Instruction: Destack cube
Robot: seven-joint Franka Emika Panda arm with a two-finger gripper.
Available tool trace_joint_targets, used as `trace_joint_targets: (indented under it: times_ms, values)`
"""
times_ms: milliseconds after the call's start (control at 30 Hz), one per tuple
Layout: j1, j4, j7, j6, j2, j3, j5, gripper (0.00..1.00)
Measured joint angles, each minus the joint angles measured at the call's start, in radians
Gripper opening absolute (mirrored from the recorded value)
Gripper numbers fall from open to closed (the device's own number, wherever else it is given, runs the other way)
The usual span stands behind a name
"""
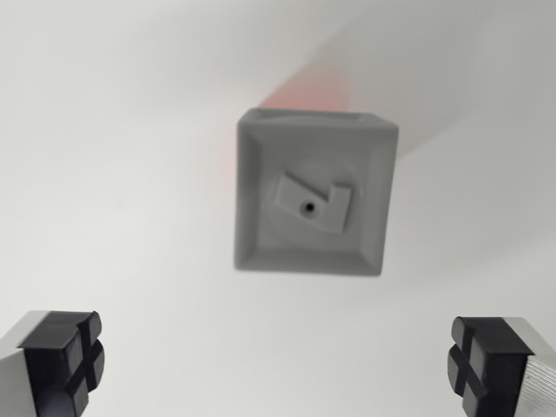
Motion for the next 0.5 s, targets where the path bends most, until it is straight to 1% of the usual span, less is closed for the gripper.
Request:
trace_joint_targets:
  times_ms: [200, 500]
  values:
    - [-0.01, 0.03, 0.028, 0.022, 0.055, -0.006, 0.012, 1.0]
    - [-0.012, 0.03, 0.028, 0.084, 0.119, -0.002, 0.021, 1.0]
